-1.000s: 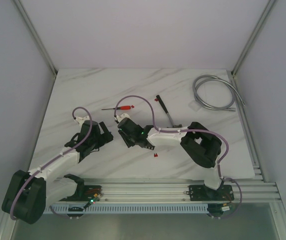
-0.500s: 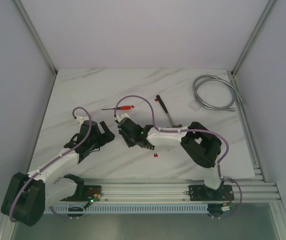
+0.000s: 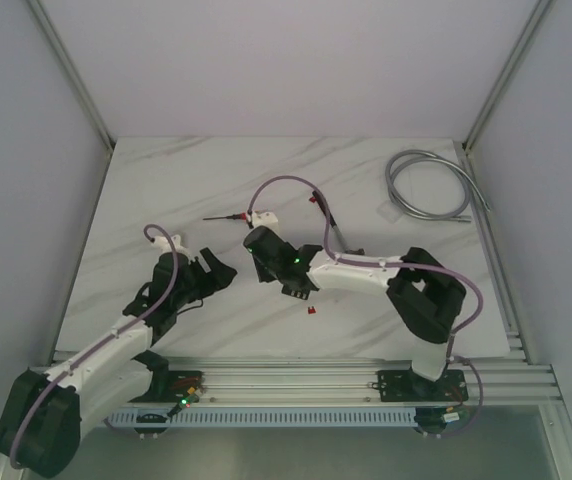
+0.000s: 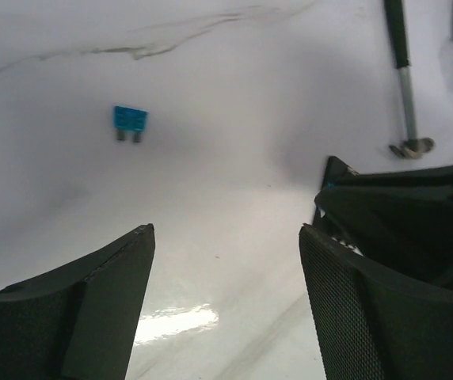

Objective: Snap on the fuse box
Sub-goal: Pick up the fuse from the center of the board.

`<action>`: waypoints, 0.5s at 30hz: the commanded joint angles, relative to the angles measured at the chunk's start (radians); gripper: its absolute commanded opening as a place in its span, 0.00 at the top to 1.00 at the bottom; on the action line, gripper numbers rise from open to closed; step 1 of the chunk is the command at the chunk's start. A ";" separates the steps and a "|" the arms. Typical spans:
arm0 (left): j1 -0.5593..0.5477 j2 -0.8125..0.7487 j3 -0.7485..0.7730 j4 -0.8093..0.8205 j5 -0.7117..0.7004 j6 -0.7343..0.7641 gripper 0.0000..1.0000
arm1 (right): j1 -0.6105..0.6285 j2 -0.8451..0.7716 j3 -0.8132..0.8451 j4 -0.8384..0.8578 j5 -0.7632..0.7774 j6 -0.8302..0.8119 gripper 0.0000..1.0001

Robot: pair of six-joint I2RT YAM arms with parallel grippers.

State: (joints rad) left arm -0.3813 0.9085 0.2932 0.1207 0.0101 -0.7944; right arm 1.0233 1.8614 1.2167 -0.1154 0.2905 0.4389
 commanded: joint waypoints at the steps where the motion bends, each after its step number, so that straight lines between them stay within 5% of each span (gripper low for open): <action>1: -0.054 -0.038 -0.035 0.142 0.035 -0.002 0.20 | -0.005 -0.108 -0.054 0.061 0.095 0.120 0.75; 15: -0.304 0.059 -0.043 0.465 -0.110 0.006 0.44 | 0.000 -0.284 -0.195 0.190 0.101 0.299 0.75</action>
State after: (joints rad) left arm -0.6544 0.9249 0.2325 0.4686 -0.0345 -0.7990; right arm 1.0206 1.6230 1.0561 0.0109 0.3599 0.6704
